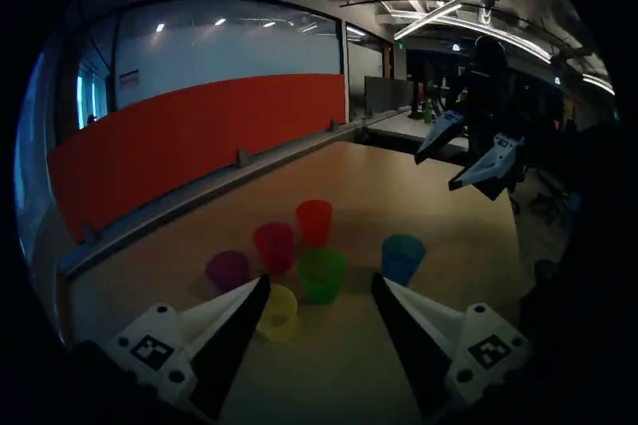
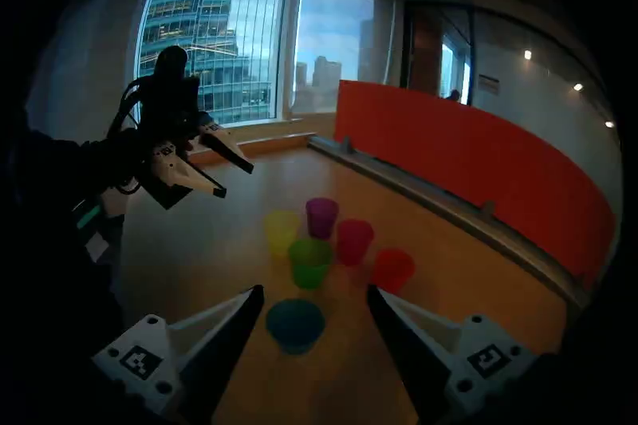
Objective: Pour water
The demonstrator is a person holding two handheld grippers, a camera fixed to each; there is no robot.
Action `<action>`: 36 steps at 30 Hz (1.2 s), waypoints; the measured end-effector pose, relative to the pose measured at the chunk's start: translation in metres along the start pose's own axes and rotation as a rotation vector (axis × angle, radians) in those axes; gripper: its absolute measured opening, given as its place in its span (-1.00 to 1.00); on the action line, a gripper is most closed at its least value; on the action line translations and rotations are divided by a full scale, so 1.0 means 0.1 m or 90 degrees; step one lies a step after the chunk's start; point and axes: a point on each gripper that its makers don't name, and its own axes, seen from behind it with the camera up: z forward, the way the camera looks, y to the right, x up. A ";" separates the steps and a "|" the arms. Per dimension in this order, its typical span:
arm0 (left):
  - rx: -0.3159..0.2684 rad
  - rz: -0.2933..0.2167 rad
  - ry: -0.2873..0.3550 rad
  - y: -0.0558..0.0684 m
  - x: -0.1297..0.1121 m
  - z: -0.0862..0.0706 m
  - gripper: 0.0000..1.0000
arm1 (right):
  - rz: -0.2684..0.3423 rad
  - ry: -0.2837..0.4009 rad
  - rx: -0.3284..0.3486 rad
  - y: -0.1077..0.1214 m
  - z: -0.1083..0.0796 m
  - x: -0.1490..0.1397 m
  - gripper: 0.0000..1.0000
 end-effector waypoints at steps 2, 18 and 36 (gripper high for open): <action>0.000 0.001 -0.003 0.00 -0.03 0.01 0.88 | -0.001 -0.006 0.000 -0.01 0.02 -0.04 1.00; -0.005 -0.008 -0.019 0.00 -0.17 0.11 0.88 | 0.007 -0.033 0.017 -0.13 0.19 -0.30 1.00; -0.012 -0.015 -0.028 -0.01 -0.24 0.20 0.88 | 0.008 -0.086 0.030 -0.23 0.41 -0.74 1.00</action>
